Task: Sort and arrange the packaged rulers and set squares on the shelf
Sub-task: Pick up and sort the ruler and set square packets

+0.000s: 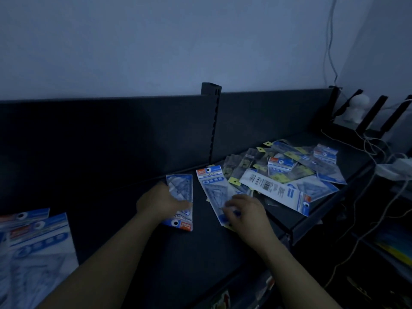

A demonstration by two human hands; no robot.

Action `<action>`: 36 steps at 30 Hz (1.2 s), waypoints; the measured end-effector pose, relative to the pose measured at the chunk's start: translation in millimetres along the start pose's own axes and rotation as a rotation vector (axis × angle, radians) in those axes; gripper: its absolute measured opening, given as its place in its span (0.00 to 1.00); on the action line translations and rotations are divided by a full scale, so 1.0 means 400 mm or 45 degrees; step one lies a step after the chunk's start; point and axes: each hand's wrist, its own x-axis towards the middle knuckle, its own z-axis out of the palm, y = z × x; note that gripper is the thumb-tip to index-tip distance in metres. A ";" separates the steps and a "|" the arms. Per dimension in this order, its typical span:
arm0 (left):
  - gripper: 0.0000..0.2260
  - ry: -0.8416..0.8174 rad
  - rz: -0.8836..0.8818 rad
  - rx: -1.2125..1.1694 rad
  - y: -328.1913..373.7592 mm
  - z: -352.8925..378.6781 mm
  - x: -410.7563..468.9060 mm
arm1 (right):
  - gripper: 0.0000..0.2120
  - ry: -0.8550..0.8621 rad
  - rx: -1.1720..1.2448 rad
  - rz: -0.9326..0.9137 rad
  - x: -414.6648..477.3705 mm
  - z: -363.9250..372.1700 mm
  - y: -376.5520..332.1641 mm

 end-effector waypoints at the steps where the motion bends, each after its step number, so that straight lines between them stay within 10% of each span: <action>1: 0.24 0.014 0.009 -0.035 -0.005 -0.003 0.000 | 0.20 -0.015 -0.035 0.090 0.005 -0.001 -0.005; 6: 0.17 0.103 -0.003 -0.251 -0.026 -0.004 -0.008 | 0.36 -0.208 -0.143 0.305 0.031 0.008 -0.033; 18: 0.04 0.006 -0.016 -0.674 -0.053 -0.072 -0.100 | 0.04 -0.091 0.744 0.389 0.043 -0.024 -0.135; 36: 0.08 0.716 -0.249 -0.351 -0.416 -0.340 -0.462 | 0.21 -0.728 1.218 0.034 -0.085 0.146 -0.576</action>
